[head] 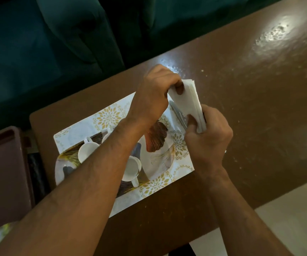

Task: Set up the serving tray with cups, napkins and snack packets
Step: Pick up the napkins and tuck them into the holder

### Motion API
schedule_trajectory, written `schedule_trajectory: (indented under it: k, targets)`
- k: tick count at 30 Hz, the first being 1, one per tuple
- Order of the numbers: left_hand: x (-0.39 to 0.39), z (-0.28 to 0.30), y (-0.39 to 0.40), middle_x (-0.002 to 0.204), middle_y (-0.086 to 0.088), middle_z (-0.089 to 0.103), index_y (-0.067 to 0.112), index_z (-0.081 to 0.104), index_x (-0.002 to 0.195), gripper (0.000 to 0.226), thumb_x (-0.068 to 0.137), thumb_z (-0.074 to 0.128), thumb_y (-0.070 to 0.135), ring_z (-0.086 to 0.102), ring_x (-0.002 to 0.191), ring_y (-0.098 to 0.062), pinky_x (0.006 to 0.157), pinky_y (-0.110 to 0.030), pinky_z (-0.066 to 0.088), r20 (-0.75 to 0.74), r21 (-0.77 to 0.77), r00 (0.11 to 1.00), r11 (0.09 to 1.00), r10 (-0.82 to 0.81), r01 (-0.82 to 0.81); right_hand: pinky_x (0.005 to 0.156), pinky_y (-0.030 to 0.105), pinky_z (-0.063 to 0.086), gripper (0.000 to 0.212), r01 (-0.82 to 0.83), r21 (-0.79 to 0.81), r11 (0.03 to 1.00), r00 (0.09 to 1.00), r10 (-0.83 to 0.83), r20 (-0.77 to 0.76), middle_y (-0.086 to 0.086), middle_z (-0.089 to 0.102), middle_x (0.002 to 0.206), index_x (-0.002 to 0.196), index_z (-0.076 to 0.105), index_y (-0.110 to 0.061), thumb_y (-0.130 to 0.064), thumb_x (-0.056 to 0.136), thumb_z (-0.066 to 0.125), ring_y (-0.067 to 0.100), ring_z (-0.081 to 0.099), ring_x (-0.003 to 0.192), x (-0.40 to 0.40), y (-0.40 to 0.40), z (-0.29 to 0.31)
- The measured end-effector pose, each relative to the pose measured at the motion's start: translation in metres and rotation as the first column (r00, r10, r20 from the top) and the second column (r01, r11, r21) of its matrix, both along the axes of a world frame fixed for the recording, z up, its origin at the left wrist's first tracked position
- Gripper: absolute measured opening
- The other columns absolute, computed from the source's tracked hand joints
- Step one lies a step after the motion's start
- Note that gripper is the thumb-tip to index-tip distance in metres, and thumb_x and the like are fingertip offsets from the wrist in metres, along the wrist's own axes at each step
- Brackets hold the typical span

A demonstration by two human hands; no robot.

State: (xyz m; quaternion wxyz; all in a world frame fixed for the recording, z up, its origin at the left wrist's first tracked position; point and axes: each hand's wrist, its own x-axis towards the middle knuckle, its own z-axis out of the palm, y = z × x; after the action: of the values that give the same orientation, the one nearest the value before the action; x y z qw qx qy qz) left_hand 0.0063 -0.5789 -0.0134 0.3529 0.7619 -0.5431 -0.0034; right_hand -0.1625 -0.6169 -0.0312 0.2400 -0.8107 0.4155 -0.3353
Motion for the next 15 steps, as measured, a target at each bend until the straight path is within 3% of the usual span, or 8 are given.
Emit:
schedule_trajectory:
  k: [3, 5, 9, 12, 15]
  targets:
    - [-0.007, -0.001, -0.007, 0.081, -0.005, 0.069, 0.004, 0.073, 0.083, 0.033, 0.072, 0.049, -0.017, 0.061, 0.088, -0.028, 0.073, -0.028, 0.044, 0.001, -0.007, 1.000, 1.000, -0.005, 0.005, 0.065, 0.029, 0.048, 0.015, -0.004, -0.012, 1.000, 0.999, 0.005, 0.036, 0.009, 0.070, 0.084, 0.096, 0.071, -0.001, -0.003, 0.083, 0.077, 0.025, 0.064, 0.073, -0.005, -0.001, -0.001]
    - [-0.009, 0.001, -0.011, 0.081, -0.008, 0.070, 0.002, 0.072, 0.084, 0.030, 0.078, 0.048, -0.013, 0.062, 0.087, -0.029, 0.076, -0.026, 0.043, 0.033, -0.051, 0.999, 0.999, -0.004, 0.006, 0.065, 0.027, 0.048, 0.013, 0.004, -0.028, 1.000, 0.999, -0.003, 0.054, 0.009, 0.070, 0.084, 0.096, 0.072, 0.000, -0.002, 0.083, 0.076, 0.024, 0.064, 0.073, -0.007, -0.004, 0.000]
    - [-0.008, -0.001, -0.016, 0.081, -0.009, 0.069, 0.003, 0.072, 0.084, 0.029, 0.078, 0.048, -0.013, 0.062, 0.086, -0.028, 0.075, -0.028, 0.045, 0.026, -0.043, 1.000, 0.999, -0.006, 0.007, 0.066, 0.028, 0.049, 0.014, 0.007, -0.012, 1.000, 0.999, -0.006, 0.047, 0.008, 0.070, 0.086, 0.098, 0.072, -0.001, -0.004, 0.085, 0.076, 0.023, 0.064, 0.075, -0.008, -0.009, -0.002]
    - [-0.009, -0.010, -0.014, 0.083, -0.005, 0.070, 0.006, 0.072, 0.083, 0.031, 0.076, 0.057, -0.019, 0.062, 0.086, -0.025, 0.074, -0.033, 0.050, -0.046, 0.040, 0.999, 0.999, -0.012, 0.013, 0.068, 0.034, 0.054, 0.015, -0.015, 0.010, 1.000, 1.000, 0.015, 0.019, 0.009, 0.070, 0.090, 0.099, 0.071, -0.001, -0.004, 0.085, 0.074, 0.023, 0.065, 0.079, -0.011, -0.008, -0.008]
    - [-0.009, -0.022, -0.007, 0.086, -0.002, 0.071, 0.009, 0.073, 0.084, 0.031, 0.078, 0.061, -0.019, 0.065, 0.085, -0.020, 0.076, -0.038, 0.055, -0.142, 0.109, 0.990, 0.994, -0.010, 0.026, 0.069, 0.032, 0.054, 0.015, -0.029, 0.007, 1.000, 0.999, 0.029, 0.014, 0.010, 0.069, 0.092, 0.100, 0.071, 0.000, -0.007, 0.087, 0.072, 0.022, 0.065, 0.081, -0.014, -0.007, -0.012]
